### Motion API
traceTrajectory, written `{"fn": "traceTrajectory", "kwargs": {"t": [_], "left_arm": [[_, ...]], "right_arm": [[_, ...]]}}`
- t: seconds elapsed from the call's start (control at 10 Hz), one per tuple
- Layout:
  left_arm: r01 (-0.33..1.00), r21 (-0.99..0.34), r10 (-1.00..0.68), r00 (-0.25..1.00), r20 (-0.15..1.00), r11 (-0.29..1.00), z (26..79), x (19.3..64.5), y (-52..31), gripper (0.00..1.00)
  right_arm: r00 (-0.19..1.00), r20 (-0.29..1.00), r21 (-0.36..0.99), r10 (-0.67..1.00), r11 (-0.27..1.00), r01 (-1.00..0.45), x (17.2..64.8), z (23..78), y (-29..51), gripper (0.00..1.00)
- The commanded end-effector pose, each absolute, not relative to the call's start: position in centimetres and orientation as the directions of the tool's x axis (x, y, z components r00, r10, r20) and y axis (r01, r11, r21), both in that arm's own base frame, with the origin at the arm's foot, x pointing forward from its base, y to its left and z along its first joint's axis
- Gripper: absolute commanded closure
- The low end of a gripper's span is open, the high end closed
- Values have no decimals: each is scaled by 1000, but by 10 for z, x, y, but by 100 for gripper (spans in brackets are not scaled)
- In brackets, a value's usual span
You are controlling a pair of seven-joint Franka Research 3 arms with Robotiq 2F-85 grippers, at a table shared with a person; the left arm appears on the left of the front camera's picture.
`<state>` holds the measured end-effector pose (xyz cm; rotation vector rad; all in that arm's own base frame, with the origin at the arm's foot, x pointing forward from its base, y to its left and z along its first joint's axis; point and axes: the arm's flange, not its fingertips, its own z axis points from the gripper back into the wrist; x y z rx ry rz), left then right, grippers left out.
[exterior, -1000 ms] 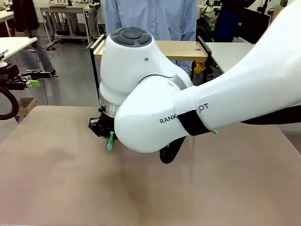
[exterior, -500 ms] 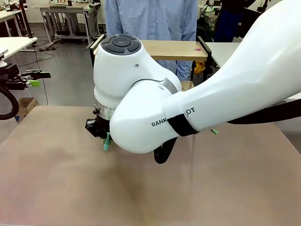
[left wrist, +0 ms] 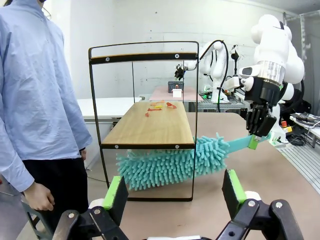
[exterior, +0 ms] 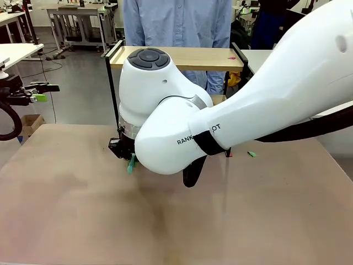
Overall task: Clean the shelf.
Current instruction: Clean the specific section of the Shelf indicated by the human with the Duster.
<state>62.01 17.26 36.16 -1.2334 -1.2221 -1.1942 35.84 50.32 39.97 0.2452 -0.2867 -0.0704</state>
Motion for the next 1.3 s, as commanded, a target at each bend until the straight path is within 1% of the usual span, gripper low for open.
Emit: {"fn": "traceTrajectory", "kwargs": {"t": [0.0,0.3,0.8,0.9,1.0,1.2], "left_arm": [[1000,1,28,-1,1000,-2,365,618,172,0],[1000,1,28,-1,1000,-2,365,618,172,0],[1000,1,28,-1,1000,-2,365,618,172,0],[1000,1,28,-1,1000,-2,365,618,172,0],[1000,1,28,-1,1000,-2,365,618,172,0],[1000,1,28,-1,1000,-2,365,618,172,0]], "right_arm": [[950,299,280,-90,960,3,369,394,522,87],[955,285,290,-79,957,-7,378,387,526,87],[972,226,218,-61,976,10,404,356,530,87],[973,221,247,-65,969,8,404,356,530,87],[968,237,237,-82,971,24,395,355,523,87],[968,237,237,-82,971,24,395,355,523,87]]}}
